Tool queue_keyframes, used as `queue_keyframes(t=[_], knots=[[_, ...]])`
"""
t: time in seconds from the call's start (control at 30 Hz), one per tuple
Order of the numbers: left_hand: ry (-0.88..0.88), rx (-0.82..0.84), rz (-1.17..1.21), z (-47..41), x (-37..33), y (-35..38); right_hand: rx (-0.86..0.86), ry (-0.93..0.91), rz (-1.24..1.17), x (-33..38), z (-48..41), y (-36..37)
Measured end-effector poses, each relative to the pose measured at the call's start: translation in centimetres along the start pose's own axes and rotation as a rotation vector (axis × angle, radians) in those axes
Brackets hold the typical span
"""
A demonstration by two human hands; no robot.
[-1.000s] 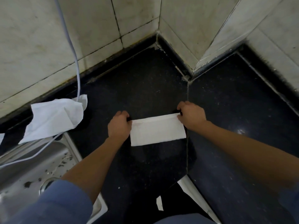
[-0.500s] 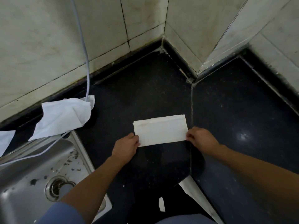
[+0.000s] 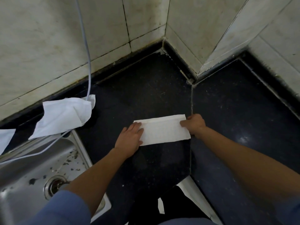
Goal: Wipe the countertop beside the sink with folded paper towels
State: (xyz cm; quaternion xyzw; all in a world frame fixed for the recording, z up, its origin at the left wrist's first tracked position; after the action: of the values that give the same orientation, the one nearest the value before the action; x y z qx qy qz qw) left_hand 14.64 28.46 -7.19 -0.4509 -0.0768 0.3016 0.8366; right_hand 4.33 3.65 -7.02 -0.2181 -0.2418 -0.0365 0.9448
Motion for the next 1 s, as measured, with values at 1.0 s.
queue_keyframes(t=[1.0], knots=[[-0.044, -0.255, 0.252, 3.8, 2.9, -2.0, -0.14, -0.875, 0.912, 7.3, 4.0, 11.7]])
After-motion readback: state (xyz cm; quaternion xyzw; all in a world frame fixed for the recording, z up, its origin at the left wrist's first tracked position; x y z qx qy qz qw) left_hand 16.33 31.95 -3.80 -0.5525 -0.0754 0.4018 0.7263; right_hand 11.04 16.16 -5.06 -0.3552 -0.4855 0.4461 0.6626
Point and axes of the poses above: each hand's wrist, its own z-axis away from the middle knuckle, its own y-axis out of the palm, x = y × z, the point moved 5 cm from there along -z, towards the middle knuckle, and after that the axes turned 10 degrees about x, right-handed, at the moved point
